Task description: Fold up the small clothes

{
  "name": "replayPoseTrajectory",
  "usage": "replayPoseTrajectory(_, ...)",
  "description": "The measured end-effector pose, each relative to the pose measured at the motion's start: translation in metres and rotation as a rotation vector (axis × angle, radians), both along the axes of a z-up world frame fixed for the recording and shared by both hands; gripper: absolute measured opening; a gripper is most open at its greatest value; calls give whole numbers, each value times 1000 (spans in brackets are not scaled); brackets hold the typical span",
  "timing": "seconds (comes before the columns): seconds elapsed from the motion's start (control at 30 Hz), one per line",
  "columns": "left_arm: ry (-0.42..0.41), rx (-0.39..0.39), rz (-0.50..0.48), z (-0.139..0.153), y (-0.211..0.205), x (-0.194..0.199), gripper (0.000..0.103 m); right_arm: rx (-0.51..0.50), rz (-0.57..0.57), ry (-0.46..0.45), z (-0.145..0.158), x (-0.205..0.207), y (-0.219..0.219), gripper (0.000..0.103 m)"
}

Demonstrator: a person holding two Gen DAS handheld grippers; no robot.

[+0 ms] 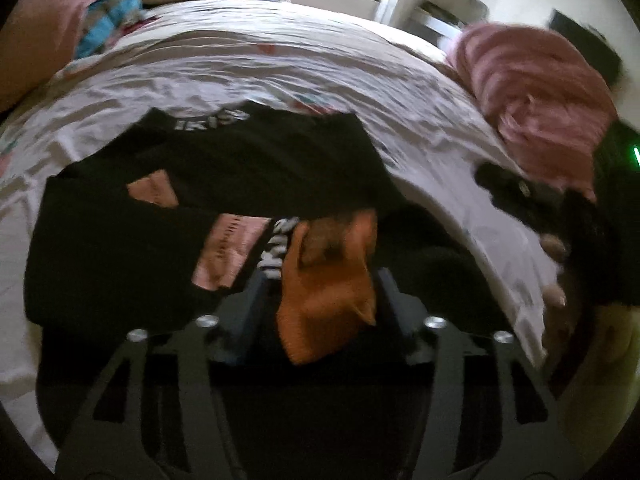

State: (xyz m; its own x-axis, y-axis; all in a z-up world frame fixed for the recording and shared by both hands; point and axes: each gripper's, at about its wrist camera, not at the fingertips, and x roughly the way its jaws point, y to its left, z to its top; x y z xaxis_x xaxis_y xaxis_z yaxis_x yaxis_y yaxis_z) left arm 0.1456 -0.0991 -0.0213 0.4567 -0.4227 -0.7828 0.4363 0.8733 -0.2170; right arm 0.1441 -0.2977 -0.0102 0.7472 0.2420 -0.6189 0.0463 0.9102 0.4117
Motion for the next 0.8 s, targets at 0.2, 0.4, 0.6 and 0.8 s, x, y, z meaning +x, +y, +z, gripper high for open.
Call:
replayPoseTrajectory(0.2, -34, 11, -10, 6, 9, -12, 56, -1, 73, 67, -11, 7, 17, 91)
replayPoseTrajectory(0.4, -85, 32, 171, 23, 56, -2, 74, 3, 213, 159, -35, 13, 61, 72)
replayPoseTrajectory(0.6, -128, 23, 248, 34, 84, 13, 83, -9, 277, 224, -59, 20, 96, 70)
replayPoseTrajectory(0.8, -133, -16, 245, 40, 94, 38, 83, 25, 298, 196, -63, 23, 103, 33)
